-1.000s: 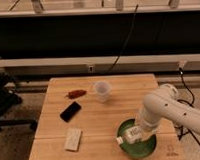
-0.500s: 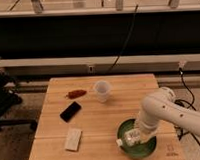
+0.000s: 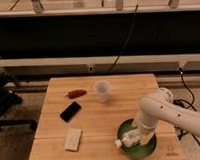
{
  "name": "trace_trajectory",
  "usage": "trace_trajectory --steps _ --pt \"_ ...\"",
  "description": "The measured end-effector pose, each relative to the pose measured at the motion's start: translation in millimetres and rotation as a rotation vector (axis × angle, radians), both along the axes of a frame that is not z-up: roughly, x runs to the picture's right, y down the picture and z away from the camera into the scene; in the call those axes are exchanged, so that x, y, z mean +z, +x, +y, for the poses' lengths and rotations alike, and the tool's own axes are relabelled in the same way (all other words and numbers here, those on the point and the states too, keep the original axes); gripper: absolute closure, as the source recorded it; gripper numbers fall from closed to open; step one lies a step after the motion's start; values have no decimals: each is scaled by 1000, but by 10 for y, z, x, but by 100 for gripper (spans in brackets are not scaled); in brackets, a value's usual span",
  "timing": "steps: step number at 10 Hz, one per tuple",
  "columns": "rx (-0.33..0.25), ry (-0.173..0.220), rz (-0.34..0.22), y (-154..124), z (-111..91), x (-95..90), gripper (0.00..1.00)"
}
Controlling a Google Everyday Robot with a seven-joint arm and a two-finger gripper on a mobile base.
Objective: Place the bottle in the ceramic bowl
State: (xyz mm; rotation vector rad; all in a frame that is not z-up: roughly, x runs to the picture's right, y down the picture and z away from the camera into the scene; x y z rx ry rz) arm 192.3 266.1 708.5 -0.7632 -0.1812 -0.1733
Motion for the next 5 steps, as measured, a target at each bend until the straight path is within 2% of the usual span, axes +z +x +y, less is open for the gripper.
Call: trace_trajectory --steps 3,5 --pt "-11 15 -6 7 -241 15 20" --pt "-7 12 -3 29 -267 24 20"
